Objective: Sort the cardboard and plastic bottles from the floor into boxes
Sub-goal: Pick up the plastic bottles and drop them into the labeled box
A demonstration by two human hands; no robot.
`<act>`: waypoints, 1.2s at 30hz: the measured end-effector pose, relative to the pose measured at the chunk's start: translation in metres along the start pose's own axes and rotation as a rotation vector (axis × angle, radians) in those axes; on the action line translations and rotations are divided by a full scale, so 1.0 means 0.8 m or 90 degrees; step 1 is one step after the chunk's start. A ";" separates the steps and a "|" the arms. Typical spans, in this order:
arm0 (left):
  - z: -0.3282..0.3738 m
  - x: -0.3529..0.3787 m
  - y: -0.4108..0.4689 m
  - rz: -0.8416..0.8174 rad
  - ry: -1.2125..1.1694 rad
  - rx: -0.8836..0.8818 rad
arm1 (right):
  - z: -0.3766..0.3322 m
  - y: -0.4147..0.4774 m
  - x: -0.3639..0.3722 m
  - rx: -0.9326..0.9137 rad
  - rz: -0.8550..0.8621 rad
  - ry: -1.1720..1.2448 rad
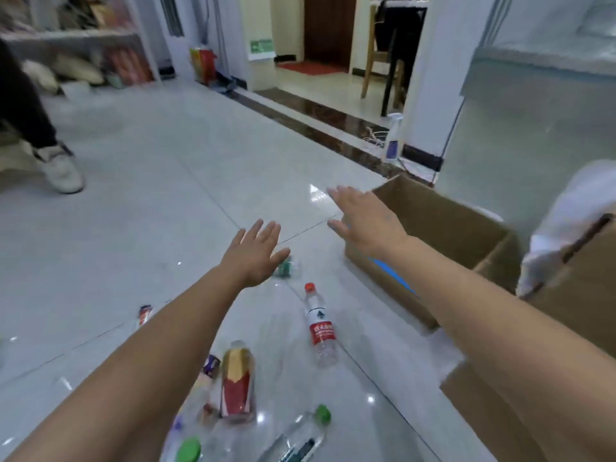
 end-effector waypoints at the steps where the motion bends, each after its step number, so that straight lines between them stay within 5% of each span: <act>1: -0.032 0.022 -0.019 -0.022 0.007 -0.032 | -0.025 0.005 0.032 -0.032 -0.032 0.000; 6: -0.138 0.117 -0.109 -0.113 -0.004 -0.164 | -0.117 0.014 0.149 -0.148 -0.140 0.020; 12: -0.159 0.183 -0.146 -0.192 -0.064 -0.224 | -0.153 0.030 0.205 -0.222 -0.219 -0.020; 21: -0.152 0.216 -0.132 -0.241 -0.118 -0.243 | -0.101 0.058 0.262 -0.207 -0.260 -0.032; 29: -0.139 0.228 -0.101 -0.191 -0.208 -0.313 | -0.025 0.019 0.350 -0.167 -0.415 -0.084; 36: -0.160 0.242 -0.123 -0.206 -0.300 -0.443 | -0.022 -0.007 0.379 -0.208 -0.466 -0.162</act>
Point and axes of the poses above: each hand's wrist, its own y-axis towards the middle knuckle, its own x-axis out of the palm, z = x × y, the point moved 3 cm from there along y, towards the middle knuckle, and after that the axes turned 3 degrees about z, right-handed, at the moved point
